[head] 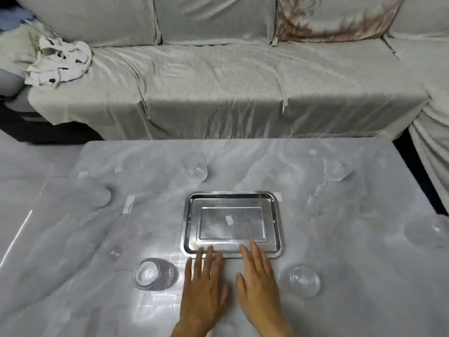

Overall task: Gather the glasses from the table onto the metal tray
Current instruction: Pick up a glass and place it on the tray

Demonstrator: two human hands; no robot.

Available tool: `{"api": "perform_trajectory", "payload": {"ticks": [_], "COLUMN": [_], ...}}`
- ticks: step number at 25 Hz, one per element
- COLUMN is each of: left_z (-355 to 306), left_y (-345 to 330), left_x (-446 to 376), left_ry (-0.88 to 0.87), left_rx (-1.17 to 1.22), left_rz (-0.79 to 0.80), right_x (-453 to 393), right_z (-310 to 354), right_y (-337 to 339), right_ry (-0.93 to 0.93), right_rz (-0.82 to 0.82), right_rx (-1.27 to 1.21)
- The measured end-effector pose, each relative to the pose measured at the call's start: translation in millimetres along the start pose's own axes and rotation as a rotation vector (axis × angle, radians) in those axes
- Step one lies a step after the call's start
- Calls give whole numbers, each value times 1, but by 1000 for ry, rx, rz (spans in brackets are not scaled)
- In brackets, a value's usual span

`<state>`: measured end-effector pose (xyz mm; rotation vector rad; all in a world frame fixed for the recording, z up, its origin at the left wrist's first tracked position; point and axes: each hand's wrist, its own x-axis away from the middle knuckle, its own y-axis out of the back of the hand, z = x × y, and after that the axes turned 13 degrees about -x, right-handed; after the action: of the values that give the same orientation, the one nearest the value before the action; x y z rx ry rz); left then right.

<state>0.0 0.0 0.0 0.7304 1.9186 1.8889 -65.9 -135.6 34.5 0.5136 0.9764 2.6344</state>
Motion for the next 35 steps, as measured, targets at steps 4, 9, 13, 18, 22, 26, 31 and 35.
{"api": "perform_trajectory", "payload": {"ticks": [4,9,13,18,22,26,31,35], "left_z": [15,16,15,13,10,13,11,48], "left_y": [-69,-112,-114,-103,-100,-99,-77,-28], "left_x": [-3,0,2,6,8,9,23,25], "left_ry": [-83,-55,-3,20,8,-18,-81,32], "left_rx": [-29,-10,-43,27,44,42,63,30], "left_rz": [-104,-272,-276,-265,-267,-293,-336,-671], "right_x": [-18,-22,-21,-13,-11,-15,-11,-14], "right_z": [-49,-84,-90,-82,-83,-86,-89,-88], "right_y": [-48,-88,-95,-94,-93,-95,-96,-97], "right_ry": [103,182,177,168,154,171,181,219], "right_rz": [-116,-258,-272,-277,-276,-261,-307,-368], "right_rx": [156,264,290,275,270,268,243,258]}}
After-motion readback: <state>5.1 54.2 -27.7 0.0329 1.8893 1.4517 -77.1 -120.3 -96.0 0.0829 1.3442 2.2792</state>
